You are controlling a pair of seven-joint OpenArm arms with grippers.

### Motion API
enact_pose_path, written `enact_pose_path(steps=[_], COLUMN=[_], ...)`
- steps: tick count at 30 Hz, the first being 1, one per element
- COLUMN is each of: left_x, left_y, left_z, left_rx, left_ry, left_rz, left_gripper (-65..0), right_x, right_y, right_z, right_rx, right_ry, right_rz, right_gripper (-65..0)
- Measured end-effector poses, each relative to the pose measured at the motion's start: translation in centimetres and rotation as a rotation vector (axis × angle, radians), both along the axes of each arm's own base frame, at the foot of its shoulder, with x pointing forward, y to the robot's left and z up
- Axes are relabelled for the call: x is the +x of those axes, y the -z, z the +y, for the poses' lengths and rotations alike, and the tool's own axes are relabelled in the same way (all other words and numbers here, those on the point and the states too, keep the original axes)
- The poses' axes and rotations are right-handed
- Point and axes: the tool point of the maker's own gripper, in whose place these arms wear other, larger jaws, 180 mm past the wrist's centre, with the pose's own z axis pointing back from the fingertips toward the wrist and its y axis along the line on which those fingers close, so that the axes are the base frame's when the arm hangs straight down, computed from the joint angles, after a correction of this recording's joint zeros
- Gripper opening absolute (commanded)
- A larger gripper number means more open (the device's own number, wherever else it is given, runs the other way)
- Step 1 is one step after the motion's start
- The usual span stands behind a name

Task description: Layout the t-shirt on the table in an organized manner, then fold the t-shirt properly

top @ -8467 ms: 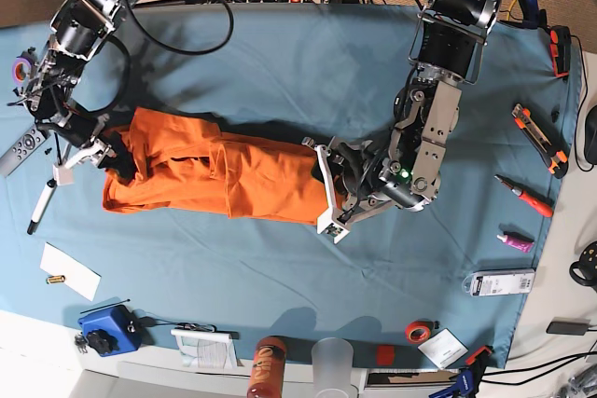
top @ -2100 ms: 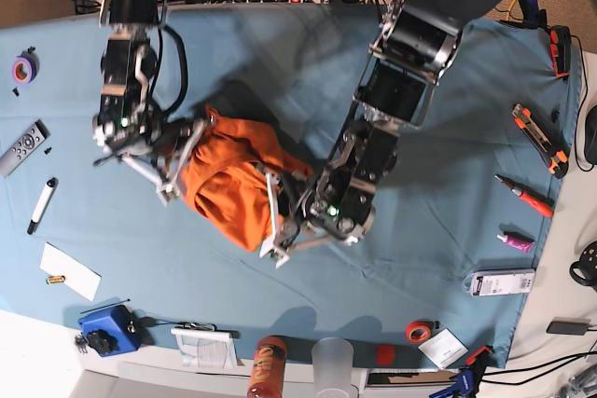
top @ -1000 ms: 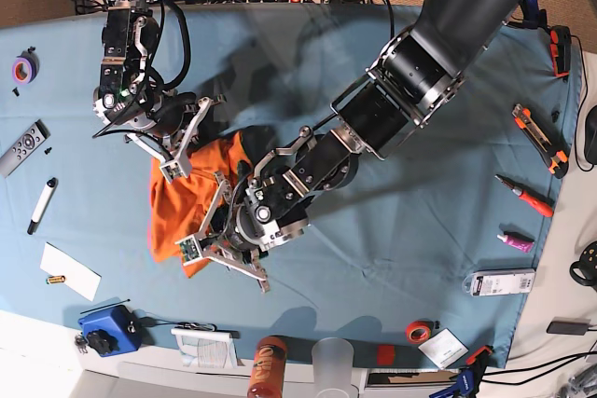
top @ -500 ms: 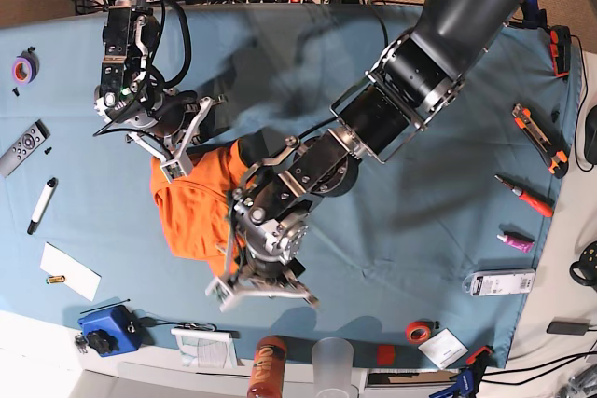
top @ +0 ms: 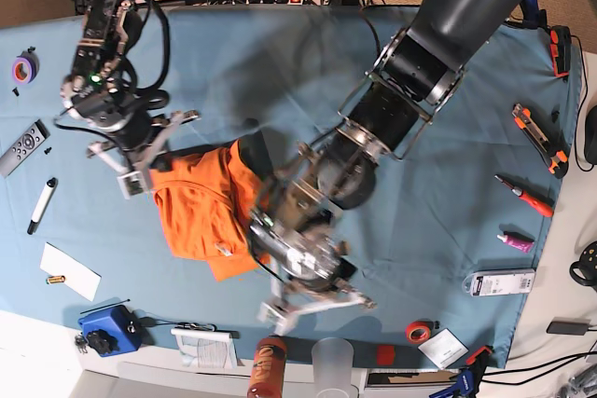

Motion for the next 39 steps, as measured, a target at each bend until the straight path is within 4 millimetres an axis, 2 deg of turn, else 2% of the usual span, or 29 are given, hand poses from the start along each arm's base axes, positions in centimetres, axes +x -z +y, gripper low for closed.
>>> enact_pose_path(steps=[5, 8, 11, 15, 20, 26, 30, 34, 36, 39], left_x=[-0.7, -1.4, -3.1, -6.6, -10.8, -17.3, -21.3, -23.4, -24.8, -27.9], left_y=[0.4, 1.7, 3.6, 6.3, 7.4, 9.7, 10.6, 10.3, 10.7, 12.4], left_z=[0.3, 3.7, 6.9, 8.8, 11.6, 14.1, 15.4, 18.7, 19.8, 20.4], left_rx=[-0.268, -0.274, -0.234, -0.211, -0.179, -0.122, -0.101, -0.095, -0.109, -0.159], left_ry=[0.041, -0.016, -0.057, -0.064, -0.081, -0.061, -0.063, -0.162, -0.180, -0.194], left_rz=[0.090, 0.092, 0.100, 0.133, 0.116, 0.185, 0.233, 0.232, 0.267, 0.369], left_gripper=[-65.0, -65.0, -65.0, -65.0, -65.0, -65.0, -65.0, -65.0, -65.0, -65.0], right_x=[-0.3, -0.3, -0.4, -0.4, -1.3, -4.3, -6.4, -8.3, -9.5, -11.6], right_y=[-0.7, -1.0, -0.9, -1.3, -1.2, 0.8, -0.1, -1.2, -0.7, 0.8], right_z=[-2.1, -2.3, -2.1, -0.6, 1.6, 1.8, 2.4, 3.4, 3.5, 3.4], right_rx=[0.035, 0.059, 0.075, 0.120, 0.216, 0.196, 0.144, 0.114, 0.103, 0.101], right_ry=[0.069, 0.078, 0.074, 0.000, -0.087, -0.088, -0.118, -0.154, -0.158, -0.152], right_rz=[-0.016, -0.029, -0.020, -0.031, -0.027, 0.064, 0.072, 0.063, 0.098, 0.174], right_gripper=[-65.0, -65.0, -65.0, -65.0, -65.0, -65.0, -65.0, -65.0, -65.0, -65.0])
